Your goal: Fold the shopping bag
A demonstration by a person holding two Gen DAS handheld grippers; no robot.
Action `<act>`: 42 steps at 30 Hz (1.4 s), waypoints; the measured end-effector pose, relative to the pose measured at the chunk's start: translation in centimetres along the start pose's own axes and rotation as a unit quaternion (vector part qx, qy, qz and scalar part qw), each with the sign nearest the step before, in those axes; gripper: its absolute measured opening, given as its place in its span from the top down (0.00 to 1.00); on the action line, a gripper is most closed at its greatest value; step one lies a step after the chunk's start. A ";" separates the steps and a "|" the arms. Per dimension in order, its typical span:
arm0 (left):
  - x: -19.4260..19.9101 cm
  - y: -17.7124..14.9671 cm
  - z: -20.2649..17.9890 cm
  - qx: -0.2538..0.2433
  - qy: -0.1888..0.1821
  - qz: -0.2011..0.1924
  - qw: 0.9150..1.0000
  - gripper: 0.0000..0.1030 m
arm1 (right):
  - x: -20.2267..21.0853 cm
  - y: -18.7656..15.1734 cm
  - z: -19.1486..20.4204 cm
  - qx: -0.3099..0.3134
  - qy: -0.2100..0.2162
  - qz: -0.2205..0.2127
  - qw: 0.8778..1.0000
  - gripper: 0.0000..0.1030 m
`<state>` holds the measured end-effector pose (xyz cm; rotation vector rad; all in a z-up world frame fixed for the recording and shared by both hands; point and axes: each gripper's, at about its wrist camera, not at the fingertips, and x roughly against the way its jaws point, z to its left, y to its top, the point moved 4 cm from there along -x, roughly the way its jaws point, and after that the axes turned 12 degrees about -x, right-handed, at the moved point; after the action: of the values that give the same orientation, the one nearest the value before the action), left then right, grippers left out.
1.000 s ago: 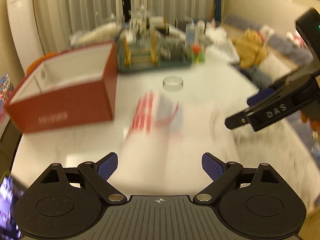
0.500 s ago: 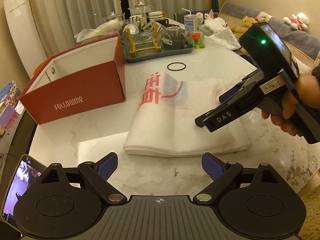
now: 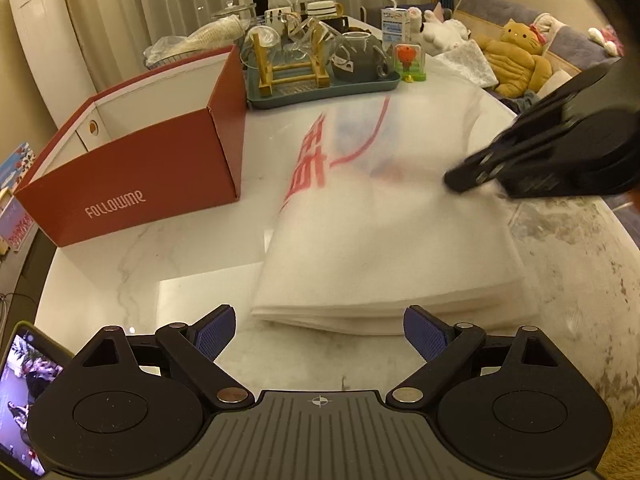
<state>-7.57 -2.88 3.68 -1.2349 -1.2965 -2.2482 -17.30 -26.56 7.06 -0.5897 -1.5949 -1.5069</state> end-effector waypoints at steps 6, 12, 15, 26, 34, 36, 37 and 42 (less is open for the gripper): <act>0.0 2.8 0.7 0.003 0.037 -0.023 0.999 0.11 | 7.4 6.0 -1.4 -0.002 0.054 -0.093 0.994 0.99; 1.7 4.6 1.9 -0.002 0.090 -0.061 0.994 0.11 | 14.7 12.5 -1.9 -0.003 0.097 -0.205 0.974 0.99; 1.8 4.0 2.3 0.000 0.098 -0.055 0.994 0.11 | 16.4 12.6 -1.6 -0.008 0.127 -0.214 0.969 0.99; 1.7 -1.2 -0.3 -0.083 -0.011 -0.043 0.996 0.11 | 8.2 1.1 1.5 -0.120 0.141 0.017 0.983 1.00; 5.8 -2.8 -6.0 -0.284 0.055 -0.178 0.941 0.11 | 13.1 4.4 4.3 -0.083 0.139 -0.089 0.983 1.00; 6.1 -2.0 -5.3 -0.261 0.094 -0.185 0.943 0.11 | 13.9 4.9 4.6 -0.074 0.140 -0.094 0.983 1.00; 6.4 -1.4 -4.9 -0.244 0.100 -0.189 0.946 0.11 | 14.2 5.1 4.8 -0.069 0.141 -0.096 0.983 1.00; 7.4 0.7 -4.0 -0.198 0.108 -0.228 0.947 0.11 | 14.9 4.5 5.3 -0.071 0.158 -0.074 0.982 1.00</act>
<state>-13.71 -5.23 8.90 -0.8131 -1.1743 -2.9925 -23.02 -23.77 22.23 -0.2933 -1.3184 -1.7390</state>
